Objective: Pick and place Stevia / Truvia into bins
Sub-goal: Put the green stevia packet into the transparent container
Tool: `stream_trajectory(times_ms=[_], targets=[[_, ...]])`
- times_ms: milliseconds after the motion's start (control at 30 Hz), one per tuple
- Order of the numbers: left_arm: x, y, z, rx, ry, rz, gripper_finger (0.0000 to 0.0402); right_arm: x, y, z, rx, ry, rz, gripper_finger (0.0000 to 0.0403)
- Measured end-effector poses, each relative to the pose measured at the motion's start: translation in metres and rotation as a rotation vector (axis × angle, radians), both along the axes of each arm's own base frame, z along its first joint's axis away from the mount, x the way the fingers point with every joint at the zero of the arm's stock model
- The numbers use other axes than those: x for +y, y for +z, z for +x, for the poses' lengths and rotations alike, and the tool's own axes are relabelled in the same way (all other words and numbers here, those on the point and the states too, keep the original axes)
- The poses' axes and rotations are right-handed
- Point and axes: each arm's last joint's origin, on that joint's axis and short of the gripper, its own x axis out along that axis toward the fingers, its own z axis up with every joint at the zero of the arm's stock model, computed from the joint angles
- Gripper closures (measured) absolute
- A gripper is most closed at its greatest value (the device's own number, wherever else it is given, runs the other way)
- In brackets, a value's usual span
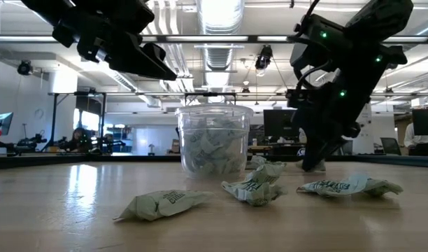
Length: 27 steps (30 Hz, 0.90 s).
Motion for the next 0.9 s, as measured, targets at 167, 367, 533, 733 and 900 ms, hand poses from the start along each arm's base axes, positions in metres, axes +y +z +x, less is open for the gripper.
stream_trajectory(times_ms=[167,367,533,733,900], targets=[[0.000,0.000,0.000,0.001,0.000,0.000,0.0235,0.001,0.002,0.005,-0.037,0.039,0.000,0.0384],[0.001,-0.001,0.000,0.008,0.026,0.013,0.0235,0.005,0.016,0.011,-0.146,0.124,0.015,0.0385],[0.001,-0.003,-0.001,0.030,0.046,0.024,0.0235,0.009,0.034,0.013,-0.245,0.184,-0.001,0.0383],[0.002,-0.003,-0.001,0.034,0.048,0.028,0.0235,0.015,0.054,0.020,-0.387,0.298,-0.062,0.0383],[0.002,-0.003,-0.001,0.039,0.066,0.038,0.0235,0.019,0.063,0.029,-0.492,0.416,-0.070,0.0383]])
